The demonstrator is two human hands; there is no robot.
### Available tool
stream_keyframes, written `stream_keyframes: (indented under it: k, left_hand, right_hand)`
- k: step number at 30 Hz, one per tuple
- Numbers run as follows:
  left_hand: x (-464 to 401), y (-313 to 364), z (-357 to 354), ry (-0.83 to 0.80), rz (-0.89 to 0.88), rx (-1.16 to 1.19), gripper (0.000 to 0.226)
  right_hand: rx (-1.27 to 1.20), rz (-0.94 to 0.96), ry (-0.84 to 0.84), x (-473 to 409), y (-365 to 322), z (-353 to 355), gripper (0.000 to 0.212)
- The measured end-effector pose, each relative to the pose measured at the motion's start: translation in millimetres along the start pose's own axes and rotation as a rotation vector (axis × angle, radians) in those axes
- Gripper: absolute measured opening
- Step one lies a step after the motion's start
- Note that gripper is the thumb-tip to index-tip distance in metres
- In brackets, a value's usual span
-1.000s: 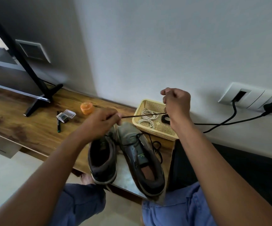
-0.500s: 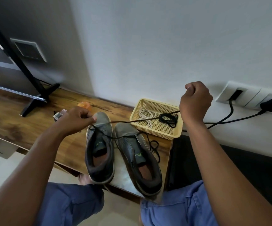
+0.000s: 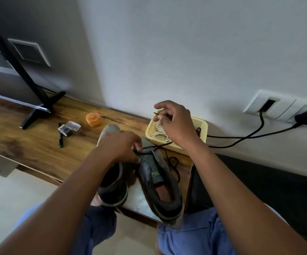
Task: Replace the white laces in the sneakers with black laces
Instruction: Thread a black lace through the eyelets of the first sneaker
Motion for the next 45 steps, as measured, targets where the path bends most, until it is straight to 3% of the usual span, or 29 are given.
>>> stream_keyframes:
  k: [2, 8, 12, 16, 19, 23, 27, 30, 35, 45]
  left_hand:
    - [-4, -7, 5, 0.053, 0.084, -0.048, 0.015]
    - [-8, -32, -4, -0.066, 0.218, -0.085, 0.031]
    - [-12, -36, 11, 0.149, 0.271, 0.056, 0.018]
    - [-4, -35, 25, 0.359, 0.335, 0.166, 0.034]
    - [-3, -32, 17, 0.215, 0.314, 0.174, 0.039]
    - [4, -19, 2, -0.004, 0.201, 0.067, 0.028]
    - [15, -6, -16, -0.105, 0.131, -0.137, 0.064]
    - [22, 9, -28, -0.066, 0.094, -0.281, 0.079]
    - [30, 13, -40, -0.061, 0.096, -0.235, 0.091]
    - [27, -12, -49, -0.091, -0.008, -0.008, 0.103]
  right_hand:
    - [-0.023, -0.023, -0.095, 2, 1, -8, 0.020]
    - [0.239, -0.007, -0.449, 15, 10, -44, 0.017]
    - [0.467, 0.001, -0.615, 30, 18, -68, 0.014]
    - [0.598, -0.022, -0.553, 38, 21, -75, 0.015]
    - [0.653, -0.015, -0.496, 38, 21, -77, 0.014]
    - [0.741, 0.057, -0.425, 38, 16, -79, 0.014]
    - [0.851, 0.132, -0.368, 39, 11, -84, 0.018]
    - [0.899, 0.156, -0.377, 41, 11, -91, 0.025]
    - [0.652, 0.115, -0.329, 41, 19, -85, 0.010]
    - [0.455, -0.049, -0.308, 37, 44, -88, 0.027]
Point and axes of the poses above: each hand's wrist, its own x-axis away from the middle knuckle, its own z-axis out of the back of the hand, y = z × x, the point moved 9 cm from there along -x, towards the middle knuckle, and after that the axes turned 4 degrees about -y, right-handed, at the moved point
